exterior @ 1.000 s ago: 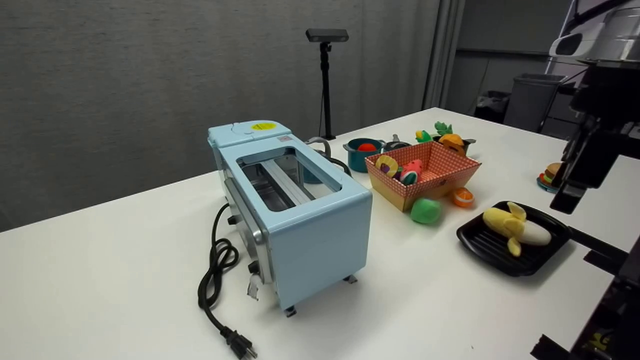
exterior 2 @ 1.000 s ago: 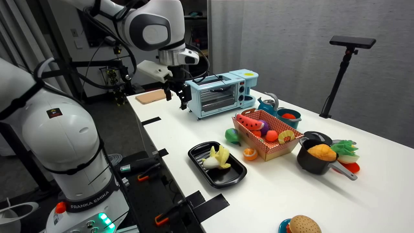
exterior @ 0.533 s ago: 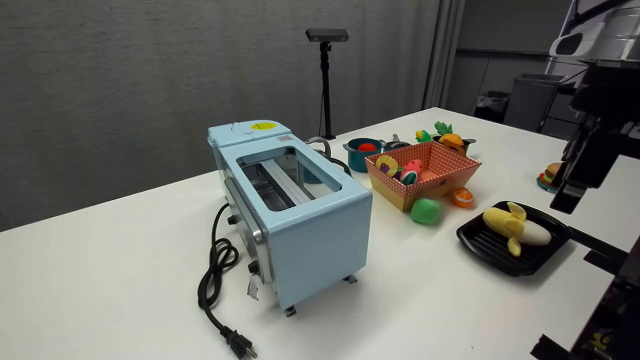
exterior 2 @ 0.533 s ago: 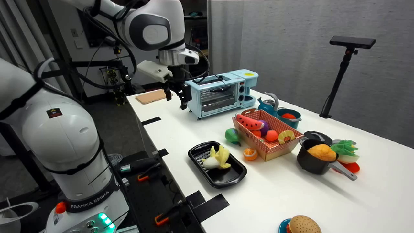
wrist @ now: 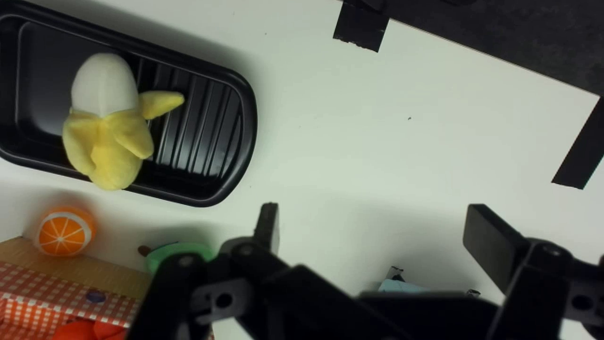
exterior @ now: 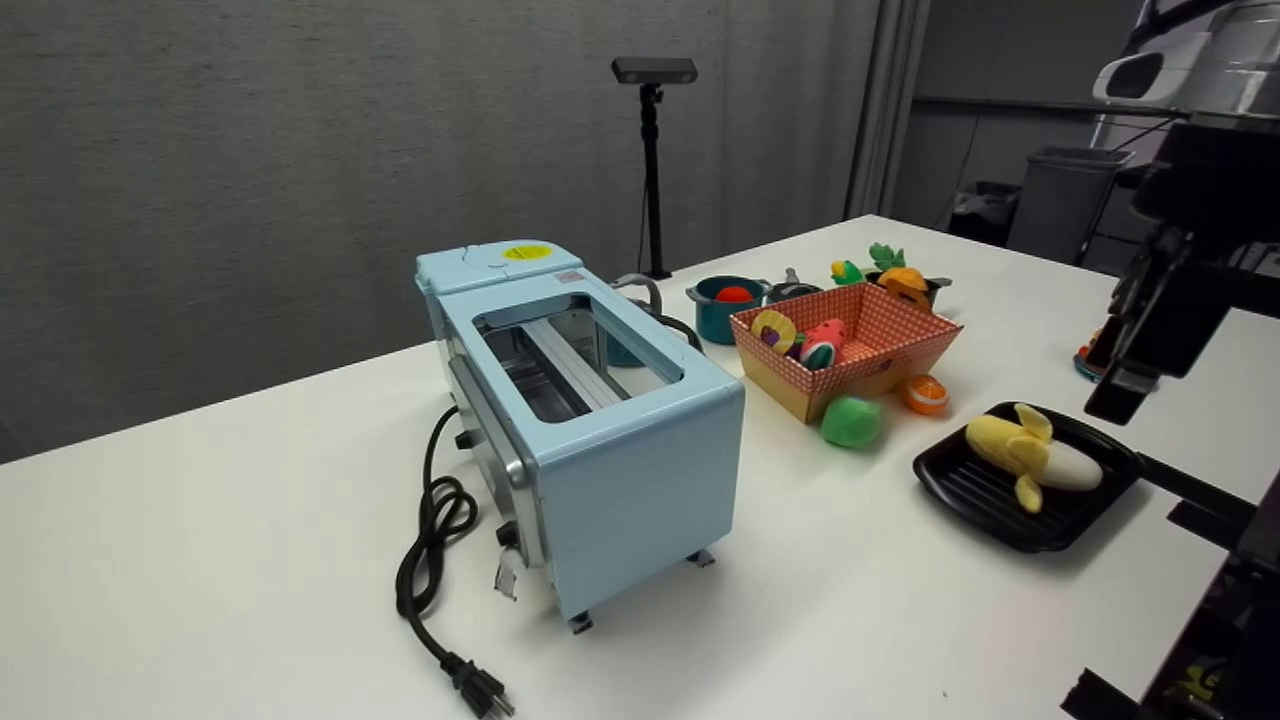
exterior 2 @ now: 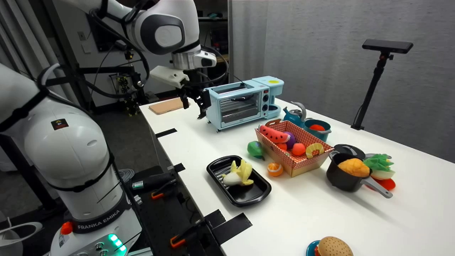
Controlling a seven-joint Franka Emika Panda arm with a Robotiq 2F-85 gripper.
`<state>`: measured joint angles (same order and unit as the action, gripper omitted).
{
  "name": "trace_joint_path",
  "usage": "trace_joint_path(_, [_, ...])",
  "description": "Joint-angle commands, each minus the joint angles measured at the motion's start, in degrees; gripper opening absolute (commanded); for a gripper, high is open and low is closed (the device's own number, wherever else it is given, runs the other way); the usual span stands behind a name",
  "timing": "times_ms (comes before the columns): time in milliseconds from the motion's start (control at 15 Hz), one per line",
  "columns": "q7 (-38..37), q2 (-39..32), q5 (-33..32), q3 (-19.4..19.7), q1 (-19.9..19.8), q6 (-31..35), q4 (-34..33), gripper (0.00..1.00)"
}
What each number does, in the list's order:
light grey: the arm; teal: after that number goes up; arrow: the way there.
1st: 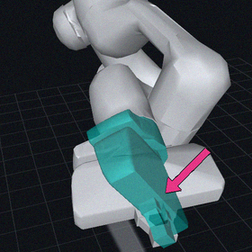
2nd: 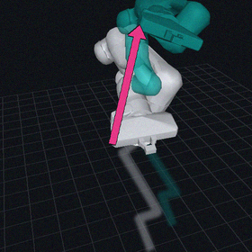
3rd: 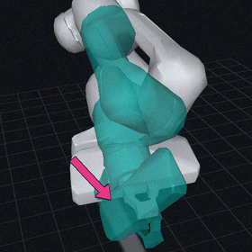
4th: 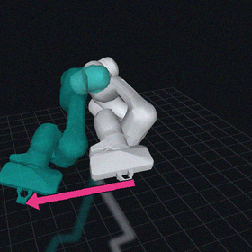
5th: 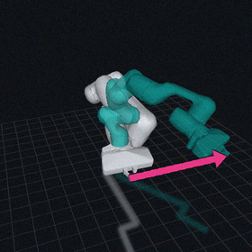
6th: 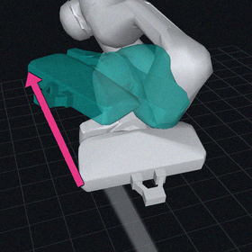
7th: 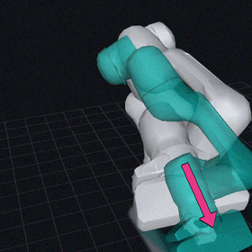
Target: Take the watermelon plush toy from the box and put it on the oven tray
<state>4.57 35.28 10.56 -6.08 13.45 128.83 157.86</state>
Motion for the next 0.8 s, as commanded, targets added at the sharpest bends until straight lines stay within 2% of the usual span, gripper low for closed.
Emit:
trace_joint_path(0, [-1.18,-0.14,-1.36,-0.57,-1.03,2.40,-0.10,1.00])
trace_joint_path(467, [-1.37,0.35,-0.53,3.30,-4.48,2.55,-0.40,1.00])
trace_joint_path(733, [-4.90,0.83,-2.24,2.46,-7.33,1.20,-0.77,1.00])
